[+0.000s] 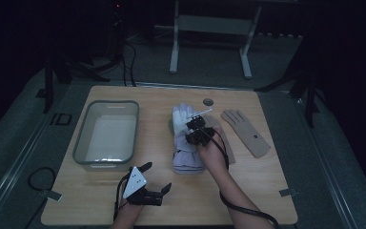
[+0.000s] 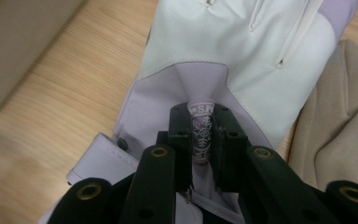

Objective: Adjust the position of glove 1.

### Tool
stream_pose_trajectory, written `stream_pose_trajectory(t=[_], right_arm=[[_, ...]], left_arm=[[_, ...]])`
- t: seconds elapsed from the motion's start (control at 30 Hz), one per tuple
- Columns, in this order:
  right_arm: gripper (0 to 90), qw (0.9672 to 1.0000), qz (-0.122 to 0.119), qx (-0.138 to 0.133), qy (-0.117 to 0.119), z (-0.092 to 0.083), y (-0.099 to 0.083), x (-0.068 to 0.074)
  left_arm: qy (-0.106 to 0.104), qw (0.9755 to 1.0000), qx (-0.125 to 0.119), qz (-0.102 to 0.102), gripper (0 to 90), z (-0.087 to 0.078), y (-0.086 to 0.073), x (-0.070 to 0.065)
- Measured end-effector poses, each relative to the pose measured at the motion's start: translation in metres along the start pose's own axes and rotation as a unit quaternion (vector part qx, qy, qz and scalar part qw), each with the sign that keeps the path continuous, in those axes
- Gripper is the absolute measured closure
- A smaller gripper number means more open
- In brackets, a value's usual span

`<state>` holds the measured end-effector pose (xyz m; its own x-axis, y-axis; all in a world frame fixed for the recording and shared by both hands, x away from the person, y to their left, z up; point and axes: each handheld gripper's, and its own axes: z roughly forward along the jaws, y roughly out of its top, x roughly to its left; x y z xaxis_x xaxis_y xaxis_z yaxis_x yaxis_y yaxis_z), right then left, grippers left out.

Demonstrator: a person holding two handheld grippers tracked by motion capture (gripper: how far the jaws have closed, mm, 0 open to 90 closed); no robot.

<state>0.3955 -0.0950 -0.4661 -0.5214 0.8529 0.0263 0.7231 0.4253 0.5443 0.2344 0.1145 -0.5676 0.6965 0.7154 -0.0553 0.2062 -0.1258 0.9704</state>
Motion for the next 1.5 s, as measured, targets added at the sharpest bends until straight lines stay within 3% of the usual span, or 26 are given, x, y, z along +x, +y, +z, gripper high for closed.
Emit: stream_pose_trajectory(t=[0.17,0.33,0.57,0.67,0.7,0.73,0.77,0.83,0.87,0.9,0.93,0.97,1.0,1.1,1.17,1.2,1.3,1.37,1.4,1.43,1.47,1.5], right_arm=[[78.9,0.9999,0.003,0.012,-0.006,0.013,-0.002,-0.002],[78.4,0.9996,-0.009,0.025,-0.002,0.024,-0.006,0.000],[76.6,0.9996,-0.017,0.021,0.010,0.024,-0.015,0.003],[69.7,0.9996,-0.016,0.018,0.017,0.021,-0.014,0.000],[65.4,0.9994,-0.018,0.018,0.021,0.020,-0.014,-0.001],[53.8,0.9989,-0.030,0.012,0.032,0.016,-0.013,-0.002],[53.8,0.9989,-0.030,0.012,0.032,0.016,-0.013,-0.002],[46.0,0.9984,-0.047,0.012,0.030,0.012,-0.015,-0.004],[37.9,0.9981,-0.052,0.009,0.032,0.009,-0.016,-0.007],[37.9,0.9981,-0.052,0.009,0.032,0.009,-0.016,-0.007],[29.2,0.9976,-0.051,0.001,0.047,0.004,-0.018,-0.013],[29.2,0.9976,-0.051,0.001,0.047,0.004,-0.018,-0.013],[22.5,0.9960,-0.058,-0.006,0.067,0.001,-0.021,-0.017],[17.9,0.9949,-0.052,-0.020,0.084,-0.002,-0.025,-0.022],[14.8,0.9947,-0.058,-0.026,0.081,-0.004,-0.028,-0.025],[14.4,0.9939,-0.054,-0.039,0.088,-0.006,-0.031,-0.027],[14.6,0.9923,-0.064,-0.057,0.090,-0.010,-0.033,-0.028],[15.6,0.9887,-0.090,-0.085,0.084,-0.015,-0.037,-0.030],[16.0,0.9847,-0.111,-0.107,0.082,-0.018,-0.040,-0.031],[16.0,0.9847,-0.111,-0.107,0.082,-0.018,-0.040,-0.031],[15.9,0.9805,-0.123,-0.127,0.087,-0.022,-0.044,-0.032],[15.9,0.9805,-0.123,-0.127,0.087,-0.022,-0.044,-0.032]], left_arm=[[0.001,1.0000,0.003,0.002,0.1,0.000,0.000,0.000],[0.000,1.0000,0.003,0.004,0.1,0.000,0.000,-0.001],[0.005,1.0000,0.007,-0.001,0.1,0.001,0.000,0.000],[0.008,0.9999,0.007,0.002,0.1,0.001,0.001,0.000],[0.007,0.9999,0.007,0.002,0.1,0.001,0.001,0.000],[0.007,0.9999,0.007,0.004,0.1,0.001,0.001,0.000],[0.007,0.9999,0.007,0.004,0.1,0.001,0.001,0.000],[0.009,0.9999,0.009,0.005,0.1,0.002,0.001,0.000],[0.008,0.9999,0.011,0.004,0.1,0.002,0.001,-0.001],[0.008,0.9999,0.011,0.004,0.1,0.002,0.001,-0.001],[0.009,0.9998,0.015,0.005,0.1,0.003,0.001,-0.001],[0.007,0.9999,0.015,0.005,0.1,0.003,0.001,-0.001],[0.006,0.9998,0.018,0.008,0.1,0.003,0.002,-0.001],[0.010,0.9997,0.021,0.007,0.1,0.004,0.002,-0.001],[0.022,0.9995,0.022,-0.004,0.1,0.005,0.002,-0.001],[0.022,0.9995,0.019,-0.016,0.1,0.005,0.002,0.001],[0.021,0.9993,0.018,-0.027,0.1,0.004,0.002,0.003],[0.020,0.9991,0.021,-0.031,0.1,0.005,0.002,0.003],[0.023,0.9991,0.027,-0.024,0.1,0.006,0.002,0.002],[0.023,0.9991,0.027,-0.024,0.1,0.006,0.002,0.002],[0.029,0.9988,0.037,-0.016,0.1,0.007,0.004,0.000],[0.029,0.9988,0.037,-0.016,0.1,0.007,0.004,0.000]])
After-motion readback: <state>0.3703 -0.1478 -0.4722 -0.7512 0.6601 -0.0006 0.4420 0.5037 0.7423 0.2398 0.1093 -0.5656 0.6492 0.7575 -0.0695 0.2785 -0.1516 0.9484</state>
